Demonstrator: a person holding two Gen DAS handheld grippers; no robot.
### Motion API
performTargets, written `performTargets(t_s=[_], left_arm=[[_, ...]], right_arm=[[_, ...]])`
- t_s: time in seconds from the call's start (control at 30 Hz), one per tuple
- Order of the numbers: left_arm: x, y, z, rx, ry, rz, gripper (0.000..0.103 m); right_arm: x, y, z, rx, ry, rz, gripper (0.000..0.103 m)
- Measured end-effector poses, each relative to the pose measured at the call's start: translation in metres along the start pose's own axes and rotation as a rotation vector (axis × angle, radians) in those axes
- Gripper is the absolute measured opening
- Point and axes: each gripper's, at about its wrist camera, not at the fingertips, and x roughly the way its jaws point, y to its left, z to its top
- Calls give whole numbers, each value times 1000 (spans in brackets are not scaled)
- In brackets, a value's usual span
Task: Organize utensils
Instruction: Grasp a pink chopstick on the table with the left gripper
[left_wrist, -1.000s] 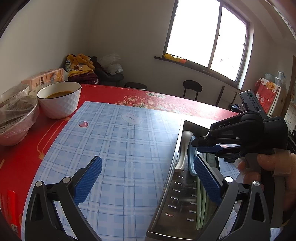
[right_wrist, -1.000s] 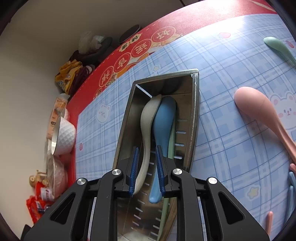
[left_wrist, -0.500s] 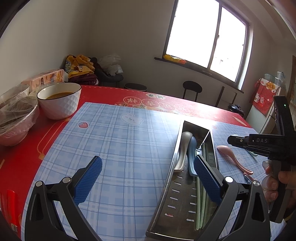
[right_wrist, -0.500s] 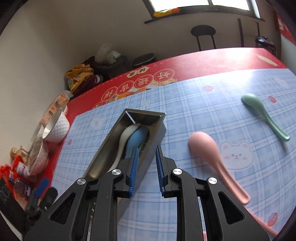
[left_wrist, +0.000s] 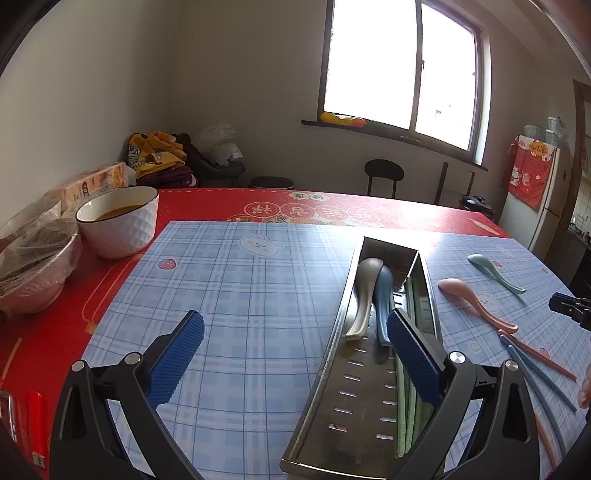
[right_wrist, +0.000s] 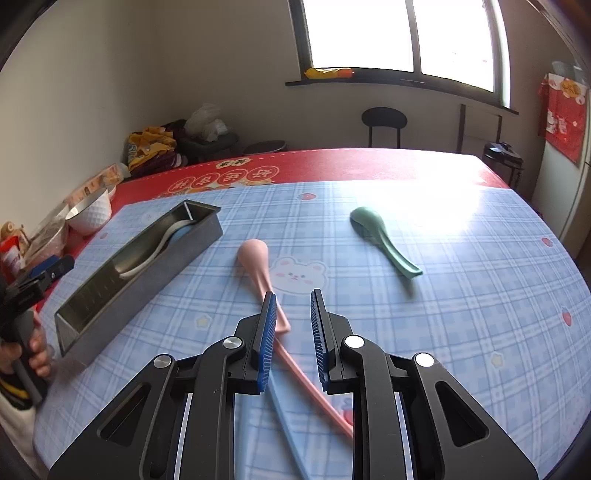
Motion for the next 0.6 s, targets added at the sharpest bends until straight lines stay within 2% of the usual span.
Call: performTargets(t_s=[0.13, 0.3, 0.43, 0.47, 0.53, 0.6], left_arm=[[-16, -11, 1, 1, -13, 37, 97], [-34, -43, -6, 10, 36, 80, 97], [-49, -76, -11, 38, 63, 27, 93], [-52, -85, -13, 50, 74, 10, 88], [-54, -103, -17, 69, 106, 3, 85], [-53, -120, -22, 83, 144, -40, 80]], right_arm=[[-11, -26, -18, 11, 4, -13, 20], [-16, -45, -31, 13, 11, -15, 20], [-18, -49, -38, -10, 12, -29, 20], [-18, -49, -40, -16, 8, -31, 20], [-20, -52, -41, -8, 4, -16, 20], [-23, -58, -42, 20, -12, 8, 20]])
